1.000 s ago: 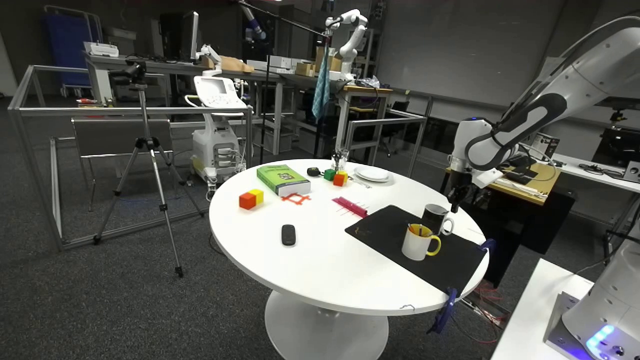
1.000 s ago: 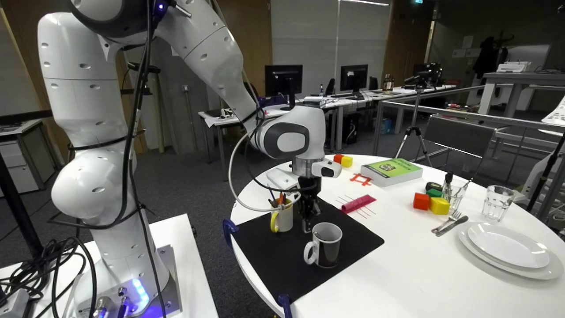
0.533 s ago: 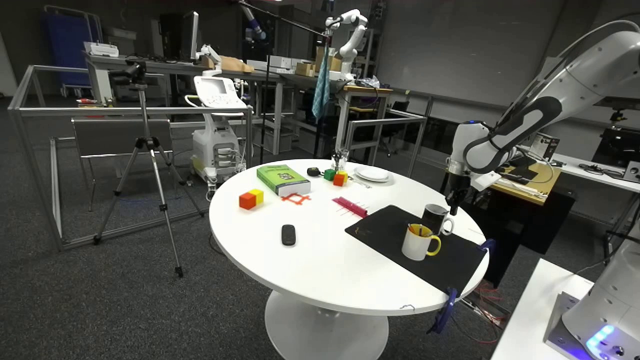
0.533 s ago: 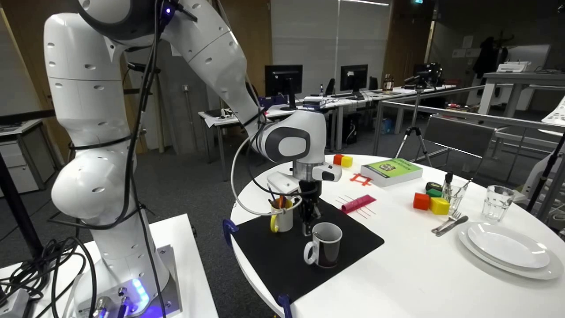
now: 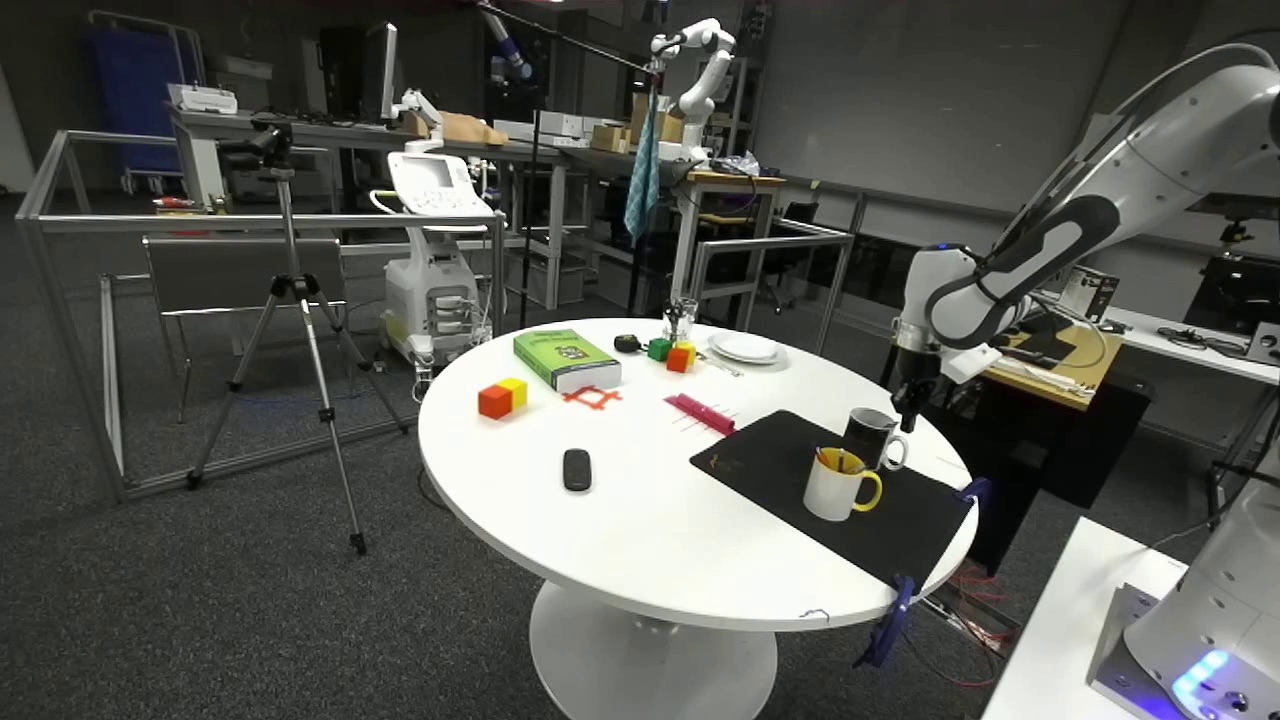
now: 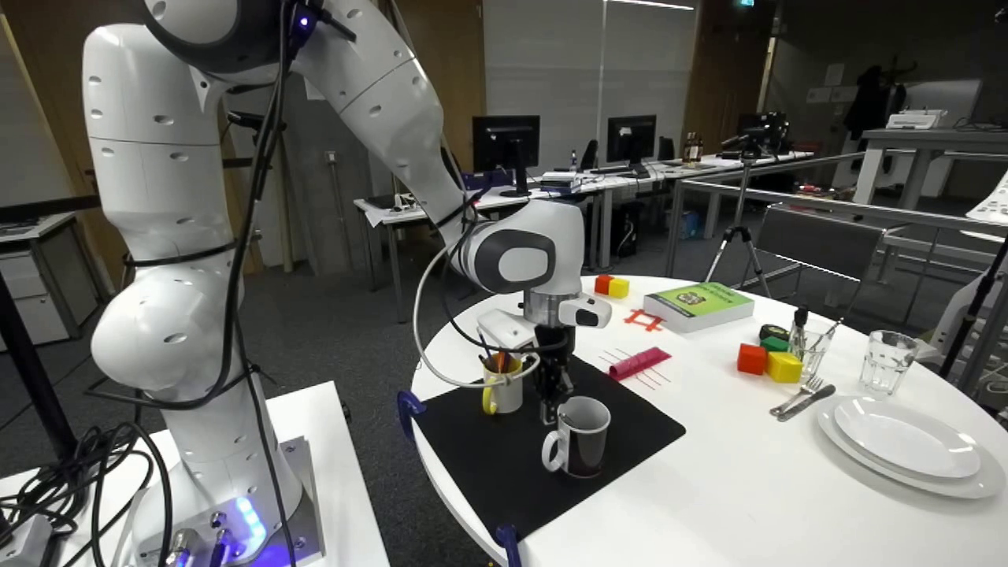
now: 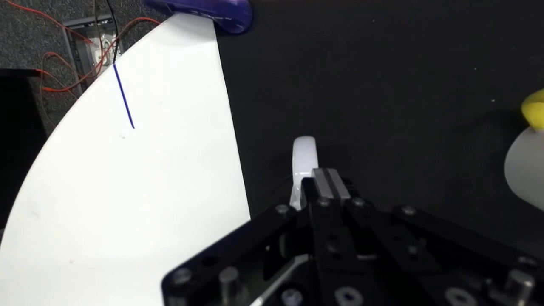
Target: Move the pen from the right cup to the left cup
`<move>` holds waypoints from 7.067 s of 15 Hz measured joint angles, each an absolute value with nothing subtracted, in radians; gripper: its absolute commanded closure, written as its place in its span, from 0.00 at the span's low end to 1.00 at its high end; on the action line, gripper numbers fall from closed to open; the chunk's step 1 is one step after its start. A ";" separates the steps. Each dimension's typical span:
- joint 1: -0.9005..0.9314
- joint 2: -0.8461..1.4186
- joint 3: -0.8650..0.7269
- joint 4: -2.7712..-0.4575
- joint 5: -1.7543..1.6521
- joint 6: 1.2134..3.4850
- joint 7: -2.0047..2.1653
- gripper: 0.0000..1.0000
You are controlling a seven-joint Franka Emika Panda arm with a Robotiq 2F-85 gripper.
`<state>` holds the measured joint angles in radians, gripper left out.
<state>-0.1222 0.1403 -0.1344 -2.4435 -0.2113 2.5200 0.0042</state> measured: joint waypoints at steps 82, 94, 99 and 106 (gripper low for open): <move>-0.185 0.249 -0.142 -2.345 -0.165 2.542 -0.403 1.00; -0.185 0.247 -0.121 -2.297 -0.164 2.542 -0.407 1.00; -0.184 0.247 -0.102 -2.281 -0.164 2.542 -0.407 1.00; -0.184 0.248 -0.091 -2.275 -0.146 2.542 -0.407 1.00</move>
<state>-0.1838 0.2478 -0.0908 -2.2752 -0.1460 2.5417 -0.4071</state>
